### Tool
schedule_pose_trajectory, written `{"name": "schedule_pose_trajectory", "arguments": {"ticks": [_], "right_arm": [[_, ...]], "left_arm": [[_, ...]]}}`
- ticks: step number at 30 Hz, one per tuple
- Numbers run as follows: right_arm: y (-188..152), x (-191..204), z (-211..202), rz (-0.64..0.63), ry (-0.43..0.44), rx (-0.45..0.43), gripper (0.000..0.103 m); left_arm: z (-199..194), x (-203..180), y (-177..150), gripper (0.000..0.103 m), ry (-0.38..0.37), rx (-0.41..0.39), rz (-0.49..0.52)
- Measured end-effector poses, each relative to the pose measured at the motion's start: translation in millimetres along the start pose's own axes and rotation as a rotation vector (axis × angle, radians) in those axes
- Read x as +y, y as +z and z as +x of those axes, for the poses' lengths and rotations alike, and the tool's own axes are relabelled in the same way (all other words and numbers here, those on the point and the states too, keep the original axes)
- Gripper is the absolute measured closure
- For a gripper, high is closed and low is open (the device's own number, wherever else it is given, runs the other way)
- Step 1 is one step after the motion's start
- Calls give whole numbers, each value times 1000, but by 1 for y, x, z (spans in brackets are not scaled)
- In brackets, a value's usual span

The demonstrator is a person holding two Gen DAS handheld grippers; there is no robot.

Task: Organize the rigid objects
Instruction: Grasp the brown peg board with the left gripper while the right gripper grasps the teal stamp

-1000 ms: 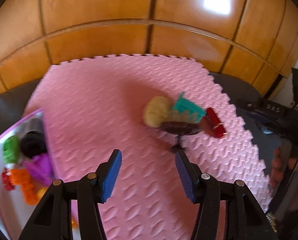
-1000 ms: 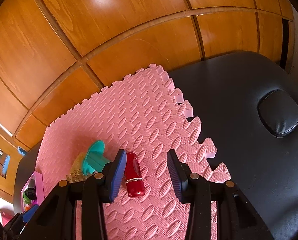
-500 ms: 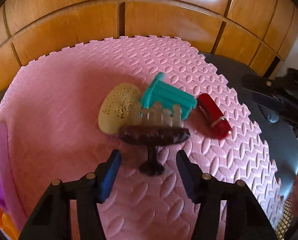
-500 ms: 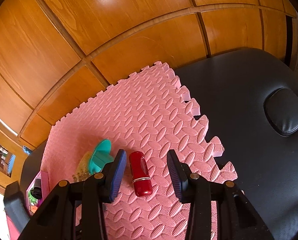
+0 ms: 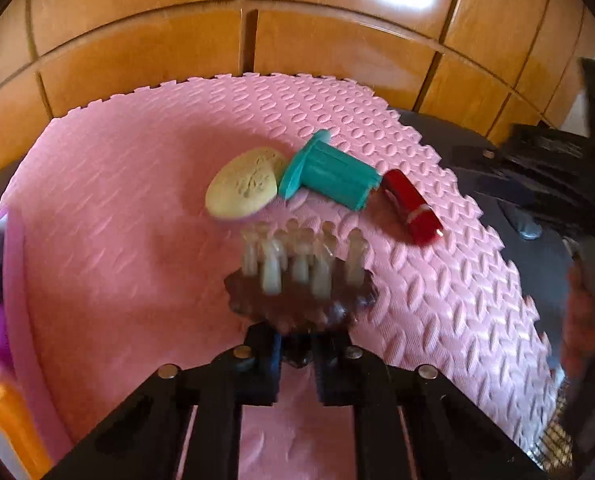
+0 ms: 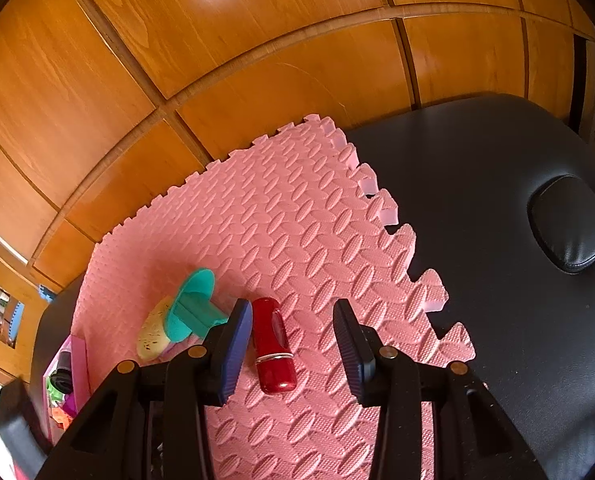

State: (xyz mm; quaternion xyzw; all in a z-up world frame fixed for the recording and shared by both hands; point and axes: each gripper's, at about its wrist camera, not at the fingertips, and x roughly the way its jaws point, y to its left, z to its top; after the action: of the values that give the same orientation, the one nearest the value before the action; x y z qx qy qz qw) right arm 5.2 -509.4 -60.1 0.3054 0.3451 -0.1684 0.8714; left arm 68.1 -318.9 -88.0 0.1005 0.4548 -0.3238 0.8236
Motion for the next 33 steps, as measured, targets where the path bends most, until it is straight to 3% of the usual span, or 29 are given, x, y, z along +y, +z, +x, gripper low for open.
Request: {"name": "schedule_pose_trajectory", "arguments": {"ticks": [9,15,21,29,33], "right_arm": [[-5,9,3,-52,11,1,61],[-15,38,2,-209,46,0,61],[-30,68,13,-393,72,56,61],[-28,112,52,-715,-22,187,61],[-25,124,78,-817,-93,230,61]], "left_arm": [[-13,0,-26,91,-27,-27,42],[-9,5,-30,91,-48,-50,20],[-9,7,-31,91,-58,-56,19],[-12,12,-33,91,-81,-72,-1],[-12,14,-34,91,-92,-76,-21]]}}
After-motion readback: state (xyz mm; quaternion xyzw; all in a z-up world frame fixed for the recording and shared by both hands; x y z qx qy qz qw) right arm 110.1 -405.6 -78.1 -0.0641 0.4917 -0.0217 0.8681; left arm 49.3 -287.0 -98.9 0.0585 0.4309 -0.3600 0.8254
